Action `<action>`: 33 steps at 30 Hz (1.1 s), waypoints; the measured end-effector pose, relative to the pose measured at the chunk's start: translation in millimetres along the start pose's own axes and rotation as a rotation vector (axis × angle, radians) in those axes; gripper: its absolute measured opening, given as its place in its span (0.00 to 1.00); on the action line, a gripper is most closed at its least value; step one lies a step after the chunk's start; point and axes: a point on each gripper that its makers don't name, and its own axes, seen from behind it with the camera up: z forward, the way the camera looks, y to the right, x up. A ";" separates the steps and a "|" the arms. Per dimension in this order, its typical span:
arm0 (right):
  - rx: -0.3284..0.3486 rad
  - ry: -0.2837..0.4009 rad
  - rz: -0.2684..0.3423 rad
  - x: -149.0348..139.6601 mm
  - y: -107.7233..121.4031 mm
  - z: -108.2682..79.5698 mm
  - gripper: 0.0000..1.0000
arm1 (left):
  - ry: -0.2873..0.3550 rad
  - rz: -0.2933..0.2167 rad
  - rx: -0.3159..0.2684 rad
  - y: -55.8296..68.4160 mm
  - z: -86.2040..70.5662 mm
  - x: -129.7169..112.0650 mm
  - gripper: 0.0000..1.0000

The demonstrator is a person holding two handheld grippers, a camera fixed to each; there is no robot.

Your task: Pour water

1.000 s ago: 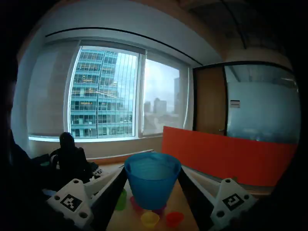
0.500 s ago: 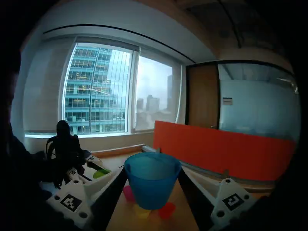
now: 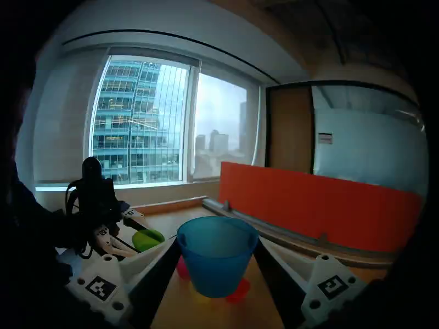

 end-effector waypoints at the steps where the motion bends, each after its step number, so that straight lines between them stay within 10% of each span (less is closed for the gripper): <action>1: 0.000 -0.003 0.004 -2.1 0.8 0.2 0.92 | -0.005 0.000 -0.001 -0.3 0.2 -1.7 0.85; 33: -0.005 -0.224 0.010 -102.8 19.2 0.5 0.93 | -0.166 -0.018 -0.018 -6.2 8.4 -54.2 0.85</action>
